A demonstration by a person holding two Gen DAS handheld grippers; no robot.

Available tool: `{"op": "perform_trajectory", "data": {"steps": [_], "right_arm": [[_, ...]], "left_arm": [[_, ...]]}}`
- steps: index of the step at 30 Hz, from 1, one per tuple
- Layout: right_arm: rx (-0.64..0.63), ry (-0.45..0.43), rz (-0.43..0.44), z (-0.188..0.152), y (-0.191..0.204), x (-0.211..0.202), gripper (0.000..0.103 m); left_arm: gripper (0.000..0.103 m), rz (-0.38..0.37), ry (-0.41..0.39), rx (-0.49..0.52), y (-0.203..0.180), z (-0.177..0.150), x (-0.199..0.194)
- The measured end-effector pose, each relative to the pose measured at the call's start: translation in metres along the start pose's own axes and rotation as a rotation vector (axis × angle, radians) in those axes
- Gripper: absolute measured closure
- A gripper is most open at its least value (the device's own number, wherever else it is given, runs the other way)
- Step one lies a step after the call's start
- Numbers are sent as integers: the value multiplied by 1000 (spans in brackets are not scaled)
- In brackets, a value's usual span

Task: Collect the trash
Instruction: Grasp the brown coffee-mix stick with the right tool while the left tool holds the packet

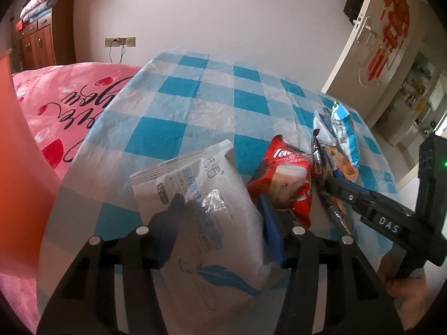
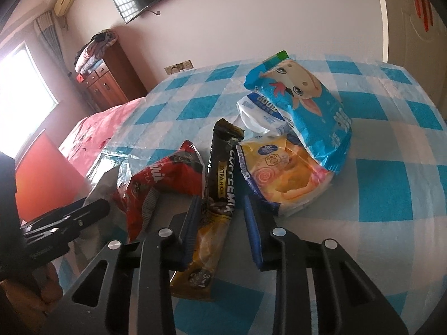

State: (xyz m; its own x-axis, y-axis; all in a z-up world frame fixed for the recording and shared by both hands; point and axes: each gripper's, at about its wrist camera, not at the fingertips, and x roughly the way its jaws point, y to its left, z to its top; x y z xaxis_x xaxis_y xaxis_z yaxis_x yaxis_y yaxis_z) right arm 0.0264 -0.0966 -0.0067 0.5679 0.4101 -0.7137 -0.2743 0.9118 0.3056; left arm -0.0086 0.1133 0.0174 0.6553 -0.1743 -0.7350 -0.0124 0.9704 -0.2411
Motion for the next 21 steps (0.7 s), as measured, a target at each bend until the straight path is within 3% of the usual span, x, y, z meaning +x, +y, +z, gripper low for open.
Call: {"op": "perform_trajectory", "data": {"steps": [6,10,16,21], "right_arm": [[-49,17,6,0,10,3,68],[-61,18,-9,0,13,4,68],[-141,24,-117,-2,31,8,71],[-180,26,-168,-3,37,11,73]], "left_arm": [[46,-26,1,13,8,-2,-9],[26,-22,20,-30,22,-4,-18],[18,-23,46,-76,32,-8,-20],[16,-18,118,-92,31,-13,-8]]}}
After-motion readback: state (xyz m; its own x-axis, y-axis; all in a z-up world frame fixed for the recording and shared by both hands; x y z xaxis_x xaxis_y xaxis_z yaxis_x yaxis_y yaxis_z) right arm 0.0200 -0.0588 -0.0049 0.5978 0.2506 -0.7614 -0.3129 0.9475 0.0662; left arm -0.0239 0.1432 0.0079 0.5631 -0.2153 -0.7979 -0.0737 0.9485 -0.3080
